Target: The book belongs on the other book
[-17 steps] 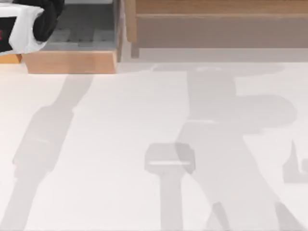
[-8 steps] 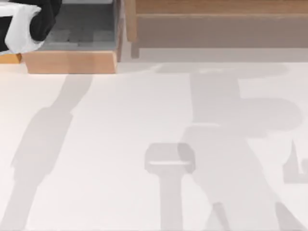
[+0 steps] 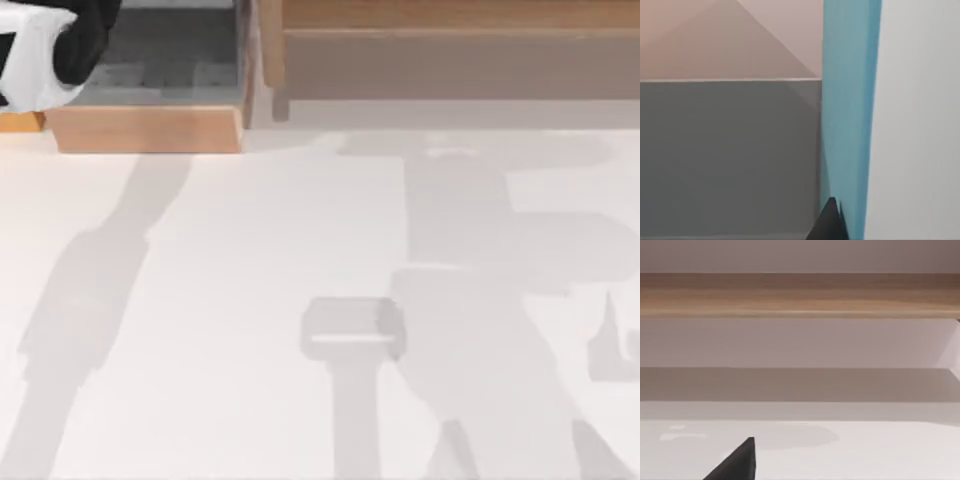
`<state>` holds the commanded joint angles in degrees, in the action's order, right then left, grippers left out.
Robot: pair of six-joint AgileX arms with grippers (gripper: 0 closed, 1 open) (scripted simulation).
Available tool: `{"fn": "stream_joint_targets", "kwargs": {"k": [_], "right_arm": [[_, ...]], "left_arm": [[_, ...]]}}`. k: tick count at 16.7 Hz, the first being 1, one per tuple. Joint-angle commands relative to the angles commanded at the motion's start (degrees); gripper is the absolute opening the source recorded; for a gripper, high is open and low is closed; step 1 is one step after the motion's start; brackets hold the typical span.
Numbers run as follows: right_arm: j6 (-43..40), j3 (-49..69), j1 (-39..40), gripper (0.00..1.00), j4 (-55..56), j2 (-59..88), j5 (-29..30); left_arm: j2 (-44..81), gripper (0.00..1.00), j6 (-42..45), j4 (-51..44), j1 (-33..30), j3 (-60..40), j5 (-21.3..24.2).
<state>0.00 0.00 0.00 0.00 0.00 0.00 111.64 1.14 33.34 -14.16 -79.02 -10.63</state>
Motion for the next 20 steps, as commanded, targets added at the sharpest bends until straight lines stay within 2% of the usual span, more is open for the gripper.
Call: {"fn": "stream_joint_targets", "kwargs": {"k": [2, 5, 9, 14, 17, 20], "right_arm": [[0.0, 0.0, 0.0, 1.00, 0.0, 0.0, 0.0], [0.0, 0.0, 0.0, 1.00, 0.0, 0.0, 0.0], [0.0, 0.0, 0.0, 1.00, 0.0, 0.0, 0.0], [0.0, 0.0, 0.0, 1.00, 0.0, 0.0, 0.0], [0.0, 0.0, 0.0, 1.00, 0.0, 0.0, 0.0], [0.0, 0.0, 0.0, 1.00, 0.0, 0.0, 0.0]], "left_arm": [[-3.6, 0.00, 4.1, 0.4, 1.0, 1.8, 3.6], [-11.5, 0.00, 14.7, 1.4, 4.2, 5.3, 11.7], [-24.0, 0.00, 36.0, 2.0, 11.4, 11.6, 24.2], [-32.2, 0.00, 64.5, 0.3, 24.7, 21.3, 37.9], [-30.2, 0.00, 82.0, -2.7, 34.4, 26.7, 42.8], [-23.4, 0.00, 97.7, -6.6, 43.4, 31.1, 45.3]]}}
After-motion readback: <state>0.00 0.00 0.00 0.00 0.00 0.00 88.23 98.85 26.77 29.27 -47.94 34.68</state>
